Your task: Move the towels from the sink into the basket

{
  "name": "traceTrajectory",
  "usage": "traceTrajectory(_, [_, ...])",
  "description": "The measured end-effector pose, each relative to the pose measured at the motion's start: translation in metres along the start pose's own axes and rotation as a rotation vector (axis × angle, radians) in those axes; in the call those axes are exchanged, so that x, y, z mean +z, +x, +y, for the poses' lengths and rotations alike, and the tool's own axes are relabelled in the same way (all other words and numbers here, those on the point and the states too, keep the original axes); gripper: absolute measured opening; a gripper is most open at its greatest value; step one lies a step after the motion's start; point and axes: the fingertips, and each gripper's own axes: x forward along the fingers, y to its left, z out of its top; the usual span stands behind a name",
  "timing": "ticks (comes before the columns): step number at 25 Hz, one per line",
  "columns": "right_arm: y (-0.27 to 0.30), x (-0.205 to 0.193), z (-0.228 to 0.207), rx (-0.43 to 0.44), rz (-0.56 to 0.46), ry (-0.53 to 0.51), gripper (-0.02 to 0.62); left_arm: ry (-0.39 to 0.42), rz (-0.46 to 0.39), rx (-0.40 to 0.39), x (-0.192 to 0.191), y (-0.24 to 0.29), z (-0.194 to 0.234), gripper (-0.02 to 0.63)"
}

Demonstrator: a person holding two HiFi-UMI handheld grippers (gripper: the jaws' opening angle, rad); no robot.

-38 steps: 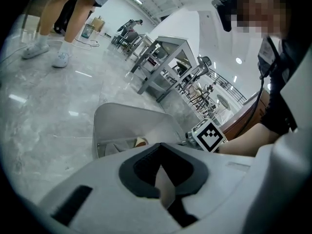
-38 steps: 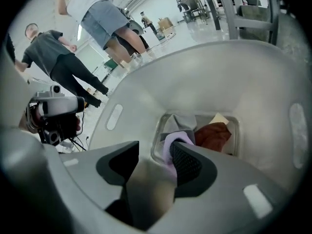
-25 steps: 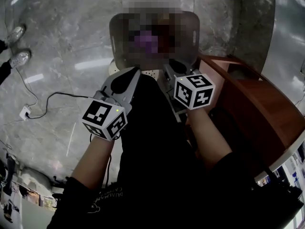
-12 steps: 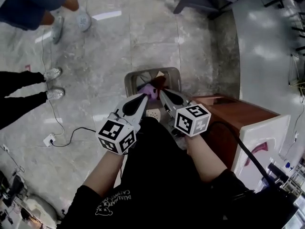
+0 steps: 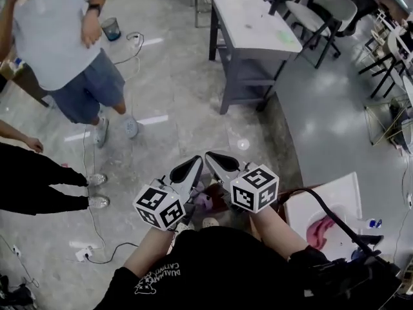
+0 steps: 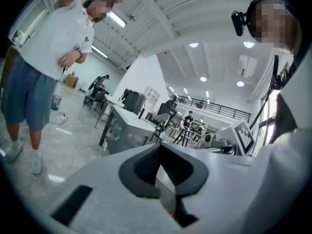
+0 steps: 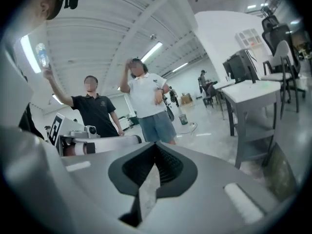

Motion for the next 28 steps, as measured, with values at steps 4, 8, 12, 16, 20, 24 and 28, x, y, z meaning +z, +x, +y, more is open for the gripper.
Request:
traceTrajectory(4, [-0.023, 0.057, 0.027, -0.019, -0.054, -0.124, 0.008, 0.083, -0.062, -0.042, 0.055, -0.005, -0.039, 0.005])
traceTrajectory(8, [-0.042, 0.095, 0.055, 0.014, -0.112, -0.176, 0.008, 0.149, -0.1, -0.057, 0.092, -0.018, -0.064, 0.005])
traceTrajectory(12, [-0.052, 0.119, 0.072, 0.027, -0.161, -0.208, 0.008, 0.245, -0.118, -0.048, 0.113, -0.028, -0.076, 0.004])
traceTrajectory(16, [-0.063, 0.127, 0.085, 0.016, -0.187, -0.212, 0.008, 0.274, -0.123, -0.08, 0.119, -0.041, -0.092, 0.004])
traceTrajectory(20, [-0.076, 0.132, 0.099, -0.013, -0.204, -0.255, 0.008, 0.22, -0.209, -0.208, 0.134, -0.065, -0.113, 0.005])
traceTrajectory(24, [-0.091, 0.132, 0.116, -0.047, -0.243, -0.267, 0.008, 0.197, -0.239, -0.281, 0.138, -0.091, -0.123, 0.005])
traceTrajectory(28, [-0.107, 0.132, 0.146, -0.076, -0.311, -0.216, 0.008, 0.217, -0.149, -0.394, 0.128, -0.114, -0.147, 0.005])
